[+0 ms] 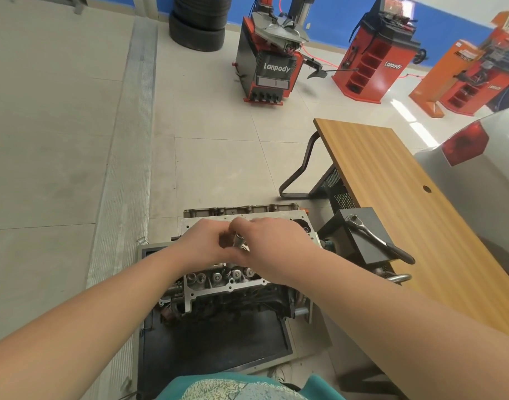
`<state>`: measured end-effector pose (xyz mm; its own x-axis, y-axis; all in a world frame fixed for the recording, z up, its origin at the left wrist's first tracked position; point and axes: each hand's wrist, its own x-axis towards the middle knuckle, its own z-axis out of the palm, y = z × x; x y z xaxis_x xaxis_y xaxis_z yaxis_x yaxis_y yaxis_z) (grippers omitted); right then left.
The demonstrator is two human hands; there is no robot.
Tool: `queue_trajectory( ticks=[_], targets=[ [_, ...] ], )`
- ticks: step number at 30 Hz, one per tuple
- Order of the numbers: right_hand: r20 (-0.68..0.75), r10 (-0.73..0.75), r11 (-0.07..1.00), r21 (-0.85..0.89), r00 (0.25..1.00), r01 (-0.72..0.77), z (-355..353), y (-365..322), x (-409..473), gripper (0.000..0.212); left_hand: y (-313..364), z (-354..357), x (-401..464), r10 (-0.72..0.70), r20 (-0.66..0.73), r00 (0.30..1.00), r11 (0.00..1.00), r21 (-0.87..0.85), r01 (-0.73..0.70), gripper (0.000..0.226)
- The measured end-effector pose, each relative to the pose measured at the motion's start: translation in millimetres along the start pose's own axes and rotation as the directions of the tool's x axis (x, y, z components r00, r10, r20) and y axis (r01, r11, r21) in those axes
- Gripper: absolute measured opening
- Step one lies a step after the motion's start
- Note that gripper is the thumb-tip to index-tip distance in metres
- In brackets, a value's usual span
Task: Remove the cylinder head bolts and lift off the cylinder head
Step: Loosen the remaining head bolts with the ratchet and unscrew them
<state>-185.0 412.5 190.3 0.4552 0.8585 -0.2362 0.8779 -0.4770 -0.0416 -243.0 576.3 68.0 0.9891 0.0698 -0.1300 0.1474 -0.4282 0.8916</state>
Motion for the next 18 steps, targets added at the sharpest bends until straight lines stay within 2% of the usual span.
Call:
queue_trajectory(
  ticks=[3,5,6,8,9,11,13,15,18],
  targets=[
    [0.032,0.016,1.0,0.006,0.999,-0.016,0.1,0.3,2.3,0.016,2.2,-0.6,-3.5,0.017,0.098,0.995,0.997,-0.071,-0.011,0.021],
    [0.09,-0.056,0.998,0.023,0.994,0.054,-3.2,3.6,0.3,0.028,-0.4,-3.3,-5.6,0.007,0.144,0.99,0.998,-0.068,0.003,0.021],
    [0.099,-0.093,0.995,0.042,0.991,0.089,-4.6,5.8,-0.9,0.03,-1.4,-4.4,-5.5,0.008,0.137,0.991,0.999,-0.039,-0.003,0.021],
    [0.054,-0.109,0.989,0.11,0.993,0.102,-6.7,4.8,-3.7,0.02,2.8,-5.6,-4.9,0.001,0.093,0.996,1.0,0.021,-0.003,0.012],
    [0.024,-0.073,0.991,0.119,0.997,0.069,-6.3,3.3,-3.5,0.022,6.3,-5.6,-3.7,-0.006,0.062,0.998,0.999,0.044,0.003,0.011],
    [0.009,0.065,0.996,0.052,0.998,-0.066,-4.6,0.7,2.5,0.032,12.7,-5.6,-1.1,-0.005,0.014,1.0,0.997,0.08,0.004,0.03],
    [0.006,0.123,0.992,-0.007,0.992,-0.123,-3.2,-0.9,5.6,0.026,15.5,-4.3,0.8,0.032,0.042,0.999,0.996,0.078,-0.035,0.031],
    [0.024,0.075,0.997,0.001,0.997,-0.075,-5.2,0.5,4.9,0.015,13.5,-5.6,1.5,0.055,0.103,0.993,0.998,0.007,-0.056,0.025],
    [0.067,-0.081,0.992,0.099,0.994,0.074,-7.5,7.3,-0.9,0.029,6.6,-7.5,0.3,0.071,0.14,0.988,0.997,0.028,-0.076,0.035]
  ],
)
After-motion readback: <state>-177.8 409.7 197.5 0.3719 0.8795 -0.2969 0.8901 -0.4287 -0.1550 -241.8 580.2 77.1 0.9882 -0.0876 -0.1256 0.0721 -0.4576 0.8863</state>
